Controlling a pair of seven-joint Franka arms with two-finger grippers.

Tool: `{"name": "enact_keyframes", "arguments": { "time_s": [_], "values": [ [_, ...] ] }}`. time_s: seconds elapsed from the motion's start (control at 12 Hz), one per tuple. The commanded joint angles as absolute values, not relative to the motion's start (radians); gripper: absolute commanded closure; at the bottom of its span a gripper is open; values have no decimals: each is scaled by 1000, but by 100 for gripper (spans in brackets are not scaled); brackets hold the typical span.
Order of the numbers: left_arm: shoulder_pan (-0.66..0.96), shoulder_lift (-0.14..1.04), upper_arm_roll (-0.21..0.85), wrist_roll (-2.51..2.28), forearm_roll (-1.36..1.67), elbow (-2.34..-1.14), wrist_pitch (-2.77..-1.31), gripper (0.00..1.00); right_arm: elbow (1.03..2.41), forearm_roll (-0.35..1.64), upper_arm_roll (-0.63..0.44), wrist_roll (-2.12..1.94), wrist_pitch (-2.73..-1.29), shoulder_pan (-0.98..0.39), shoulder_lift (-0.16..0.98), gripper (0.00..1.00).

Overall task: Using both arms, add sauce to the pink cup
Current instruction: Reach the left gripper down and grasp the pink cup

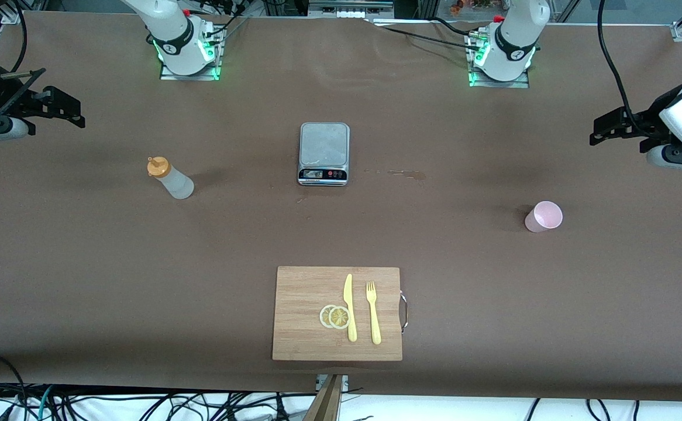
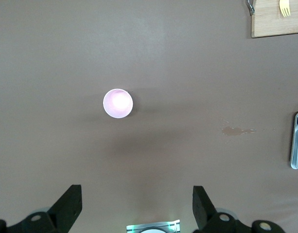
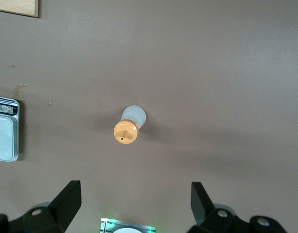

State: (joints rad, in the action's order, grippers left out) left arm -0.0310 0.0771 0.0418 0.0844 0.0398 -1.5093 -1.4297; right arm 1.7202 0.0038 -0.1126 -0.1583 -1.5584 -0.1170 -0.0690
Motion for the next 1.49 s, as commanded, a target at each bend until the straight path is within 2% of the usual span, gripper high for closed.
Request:
{"name": "enact_keyframes", "arguments": {
  "time_s": [0.0, 0.75, 1.08, 1.41],
  "values": [
    [-37, 98, 44, 84, 29, -1470, -1402, 0, 1715, -9, -110, -167, -1555, -117, -71, 0],
    [-98, 169, 15, 89, 20, -1489, -1443, 0, 1715, -9, -110, -167, -1555, -117, -71, 0],
    [-129, 218, 15, 100, 25, -1612, -1641, 0, 1717, -9, -110, -167, -1555, -117, -71, 0],
    [-132, 235, 14, 187, 14, -1819, -1908, 0, 1717, -9, -110, -167, -1554, -117, -71, 0]
  ]
}}
